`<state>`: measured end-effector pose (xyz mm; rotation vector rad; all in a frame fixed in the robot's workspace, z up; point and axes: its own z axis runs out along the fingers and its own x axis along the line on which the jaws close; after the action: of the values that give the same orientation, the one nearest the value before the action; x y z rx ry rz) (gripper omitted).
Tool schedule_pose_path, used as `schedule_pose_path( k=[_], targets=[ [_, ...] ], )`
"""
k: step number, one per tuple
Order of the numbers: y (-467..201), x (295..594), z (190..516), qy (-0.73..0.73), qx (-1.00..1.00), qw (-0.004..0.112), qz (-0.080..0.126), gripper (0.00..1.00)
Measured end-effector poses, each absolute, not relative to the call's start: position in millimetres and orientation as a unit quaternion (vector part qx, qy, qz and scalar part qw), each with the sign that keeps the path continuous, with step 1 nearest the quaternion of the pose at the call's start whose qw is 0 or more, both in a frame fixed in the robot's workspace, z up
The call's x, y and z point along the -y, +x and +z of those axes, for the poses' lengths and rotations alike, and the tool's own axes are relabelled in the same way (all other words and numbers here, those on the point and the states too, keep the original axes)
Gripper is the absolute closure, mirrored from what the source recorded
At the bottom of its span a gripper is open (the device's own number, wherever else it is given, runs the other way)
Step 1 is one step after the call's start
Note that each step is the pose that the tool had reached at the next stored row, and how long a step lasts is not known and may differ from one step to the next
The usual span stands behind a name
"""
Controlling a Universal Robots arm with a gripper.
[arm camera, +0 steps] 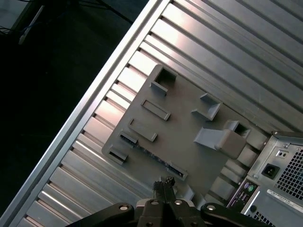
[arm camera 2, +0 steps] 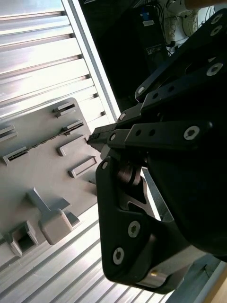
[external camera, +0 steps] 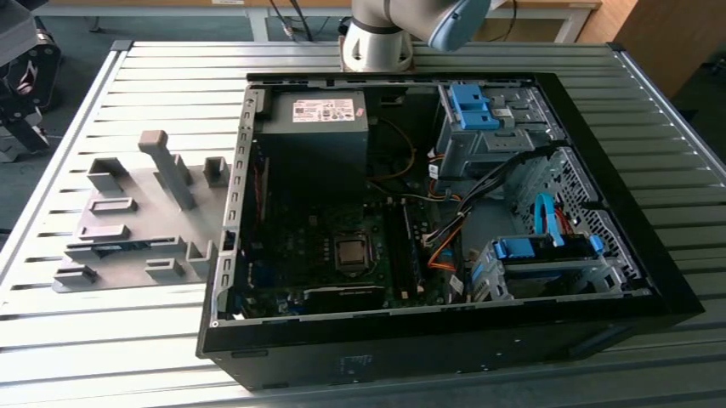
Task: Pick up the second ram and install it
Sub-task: 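Pick up the second ram and move it above second insertion slot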
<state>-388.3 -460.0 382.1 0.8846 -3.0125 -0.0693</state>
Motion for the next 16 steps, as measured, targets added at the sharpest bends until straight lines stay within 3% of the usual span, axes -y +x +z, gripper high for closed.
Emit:
schedule_pose_path(
  k=[16],
  targets=[
    [-388.5, 460.0, 381.9, 0.322, 0.947, 0.001, -0.022, 0.89]
  ],
)
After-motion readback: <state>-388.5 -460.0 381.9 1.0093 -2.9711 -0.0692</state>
